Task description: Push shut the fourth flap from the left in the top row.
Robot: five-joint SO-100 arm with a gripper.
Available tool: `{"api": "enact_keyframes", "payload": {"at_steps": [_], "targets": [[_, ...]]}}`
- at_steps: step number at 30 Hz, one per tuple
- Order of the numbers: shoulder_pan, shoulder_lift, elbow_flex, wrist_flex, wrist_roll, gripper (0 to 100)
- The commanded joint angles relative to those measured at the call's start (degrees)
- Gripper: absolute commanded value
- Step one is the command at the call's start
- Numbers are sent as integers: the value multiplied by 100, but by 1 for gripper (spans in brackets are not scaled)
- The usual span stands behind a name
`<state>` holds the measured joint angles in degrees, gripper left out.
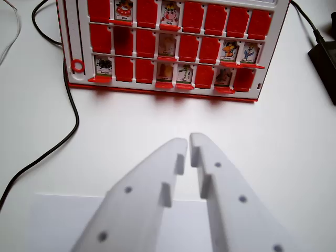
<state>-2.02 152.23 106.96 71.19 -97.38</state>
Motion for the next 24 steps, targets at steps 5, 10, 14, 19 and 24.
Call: {"api": "enact_keyframes", "payload": {"at_steps": [5, 10, 14, 19, 24], "targets": [[-18, 44, -26, -79, -35, 0], [53, -26, -9, -167, -44, 0], [97, -193, -35, -272, -18, 0], [149, -404, 0, -501, -26, 0], [149, -677, 88, -800, -18, 0]]}}
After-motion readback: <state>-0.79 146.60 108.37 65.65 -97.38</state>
